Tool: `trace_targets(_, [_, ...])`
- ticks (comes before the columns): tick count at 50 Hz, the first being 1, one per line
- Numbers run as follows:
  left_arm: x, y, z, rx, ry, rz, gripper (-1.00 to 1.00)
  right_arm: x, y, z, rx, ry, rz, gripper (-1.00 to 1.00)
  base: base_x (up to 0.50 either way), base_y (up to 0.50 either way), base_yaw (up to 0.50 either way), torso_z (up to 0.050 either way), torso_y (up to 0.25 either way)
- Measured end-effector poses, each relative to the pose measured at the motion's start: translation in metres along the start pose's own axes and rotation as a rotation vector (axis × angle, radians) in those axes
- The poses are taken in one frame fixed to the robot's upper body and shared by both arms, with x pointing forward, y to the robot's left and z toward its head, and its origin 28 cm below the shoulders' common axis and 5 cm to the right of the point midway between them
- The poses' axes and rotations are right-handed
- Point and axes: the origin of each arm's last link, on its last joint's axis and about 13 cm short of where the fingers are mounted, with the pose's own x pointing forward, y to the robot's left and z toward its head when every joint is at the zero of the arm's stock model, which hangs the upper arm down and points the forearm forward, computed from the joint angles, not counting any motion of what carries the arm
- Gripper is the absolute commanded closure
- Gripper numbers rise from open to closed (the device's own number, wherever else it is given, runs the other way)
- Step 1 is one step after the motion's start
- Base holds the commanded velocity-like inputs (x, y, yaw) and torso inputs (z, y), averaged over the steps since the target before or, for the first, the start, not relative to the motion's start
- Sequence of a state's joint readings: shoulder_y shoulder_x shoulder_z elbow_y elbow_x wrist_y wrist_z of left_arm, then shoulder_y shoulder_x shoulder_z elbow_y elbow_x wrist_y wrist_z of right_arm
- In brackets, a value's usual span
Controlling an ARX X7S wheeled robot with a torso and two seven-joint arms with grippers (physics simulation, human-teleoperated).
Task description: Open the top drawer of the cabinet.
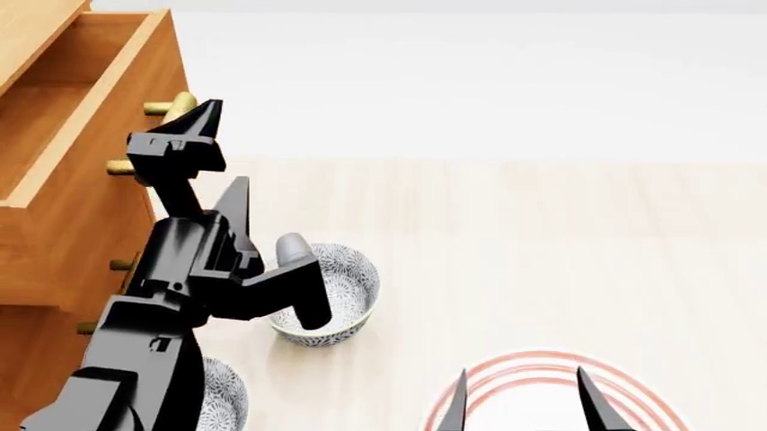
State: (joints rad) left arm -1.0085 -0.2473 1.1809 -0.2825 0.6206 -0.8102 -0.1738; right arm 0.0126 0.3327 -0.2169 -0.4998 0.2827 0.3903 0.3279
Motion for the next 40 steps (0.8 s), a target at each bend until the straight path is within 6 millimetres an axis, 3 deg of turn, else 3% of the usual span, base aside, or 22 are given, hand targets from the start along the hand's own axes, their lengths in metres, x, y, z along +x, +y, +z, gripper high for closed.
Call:
trace_targets(12, [-0.003,0.038,0.028,-0.092,-0.015,0.032,-1.0,-0.001,-0.001,0.003,-0.004,-0.006,-0.008,-1.0,0.0,0.0,0.0,0.0,0.0])
trace_targets(26, [-0.008,0.125,0.061,-0.269,-0.009,-0.048,-1.0,-0.001,-0.001,0.01,-0.008,-0.018,-0.015,-1.0,0.0,0.0,0.0,0.0,0.0])
trace_targets(33, [-0.001,0.174,0.059,-0.482,0.038,-0.152,-1.0,-0.002,-0.002,0.011,-0.006,-0.019,-0.019,-1.0,0.0,0.0,0.0,0.0,0.0])
trace_targets(40, [0.015,0.234,0.036,-0.729,0.127,-0.22,-1.0,-0.002,-0.003,0.01,-0.004,-0.02,-0.023,-1.0,0.0,0.0,0.0,0.0,0.0])
